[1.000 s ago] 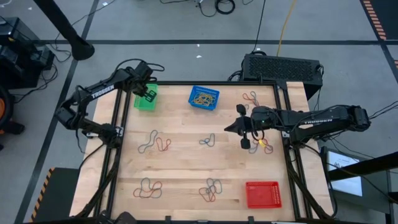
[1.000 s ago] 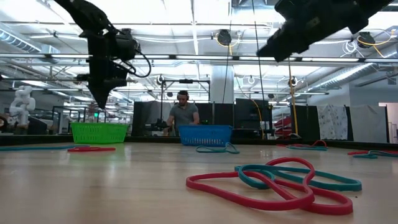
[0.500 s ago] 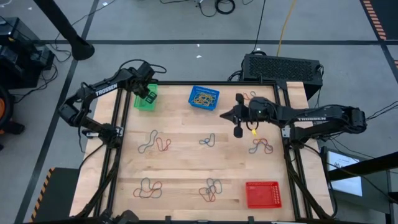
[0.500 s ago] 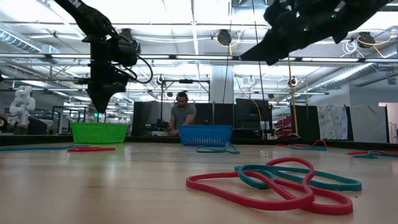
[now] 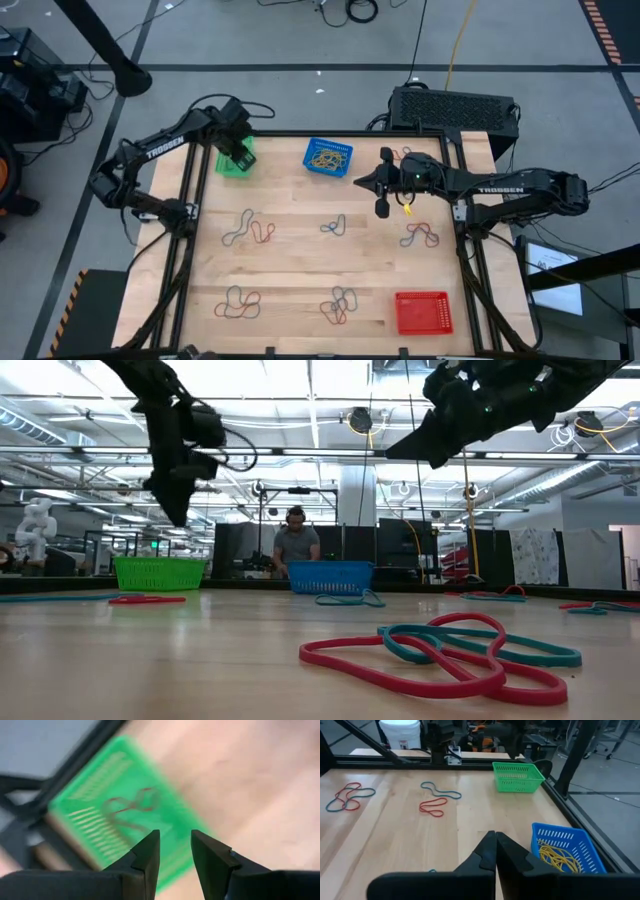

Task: Sort rubber bands into baskets
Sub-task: Put the red rubber band into the green bin

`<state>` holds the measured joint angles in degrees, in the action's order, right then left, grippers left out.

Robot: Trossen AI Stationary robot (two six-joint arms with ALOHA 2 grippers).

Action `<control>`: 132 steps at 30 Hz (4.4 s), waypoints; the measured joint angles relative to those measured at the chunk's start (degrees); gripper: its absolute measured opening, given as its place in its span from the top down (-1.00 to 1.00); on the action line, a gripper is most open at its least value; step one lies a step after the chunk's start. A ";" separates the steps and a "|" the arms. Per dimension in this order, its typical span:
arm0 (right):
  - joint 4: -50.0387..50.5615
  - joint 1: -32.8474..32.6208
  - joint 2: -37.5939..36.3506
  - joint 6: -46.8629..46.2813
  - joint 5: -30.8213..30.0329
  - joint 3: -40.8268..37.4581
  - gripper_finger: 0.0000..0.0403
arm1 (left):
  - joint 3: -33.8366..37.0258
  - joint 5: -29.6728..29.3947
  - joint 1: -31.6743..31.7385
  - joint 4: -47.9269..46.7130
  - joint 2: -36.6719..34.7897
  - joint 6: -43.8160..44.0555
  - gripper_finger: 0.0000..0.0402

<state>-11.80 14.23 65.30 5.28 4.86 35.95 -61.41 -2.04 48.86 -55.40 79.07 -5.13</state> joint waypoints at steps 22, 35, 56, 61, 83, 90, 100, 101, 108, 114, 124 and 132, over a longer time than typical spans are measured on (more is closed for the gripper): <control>11.03 0.92 -4.42 -3.55 -2.05 0.10 1.00 | 0.00 3.25 -39.81 9.41 -2.25 5.22 0.41; 43.08 24.32 -2.70 -10.64 -8.01 5.24 1.00 | 9.33 2.83 -37.07 26.06 -9.93 -1.55 0.41; 49.28 36.44 13.34 -0.35 -8.21 5.55 0.44 | 29.70 8.23 -33.07 68.02 -19.02 0.07 0.41; 48.63 37.54 16.01 0.03 -8.42 5.55 0.17 | 29.70 8.28 -33.07 68.25 -17.59 0.03 0.41; 51.49 38.30 18.16 3.01 -11.14 5.74 0.87 | 29.70 9.58 -33.07 68.68 -17.29 0.27 0.41; 54.42 38.27 16.20 5.37 -7.44 10.47 0.99 | 29.70 12.48 -33.07 68.66 -17.29 0.24 0.41; 60.62 37.09 5.19 4.83 -7.50 18.61 1.00 | 29.70 12.81 -33.09 69.83 -17.29 0.28 0.41; 60.56 36.88 3.92 4.44 -7.50 19.34 1.00 | 29.69 12.81 -33.07 70.31 -17.29 0.26 0.41; 60.57 35.29 -2.85 2.27 -4.46 23.41 1.00 | 29.68 12.80 -33.08 71.95 -17.29 0.31 0.41; 59.97 31.84 -5.87 1.15 5.32 23.69 1.00 | 29.64 15.57 -34.36 82.06 -12.44 3.12 0.41; 55.05 18.95 -5.92 -3.02 9.03 23.69 1.00 | 27.27 12.55 -35.63 101.44 1.71 7.53 0.31; 47.17 7.96 -5.56 -5.09 8.60 22.31 1.00 | 18.05 13.38 -38.24 101.54 11.02 7.30 -0.14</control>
<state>35.37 22.19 59.74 0.19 13.47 58.26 -43.36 11.34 10.62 46.14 90.09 2.17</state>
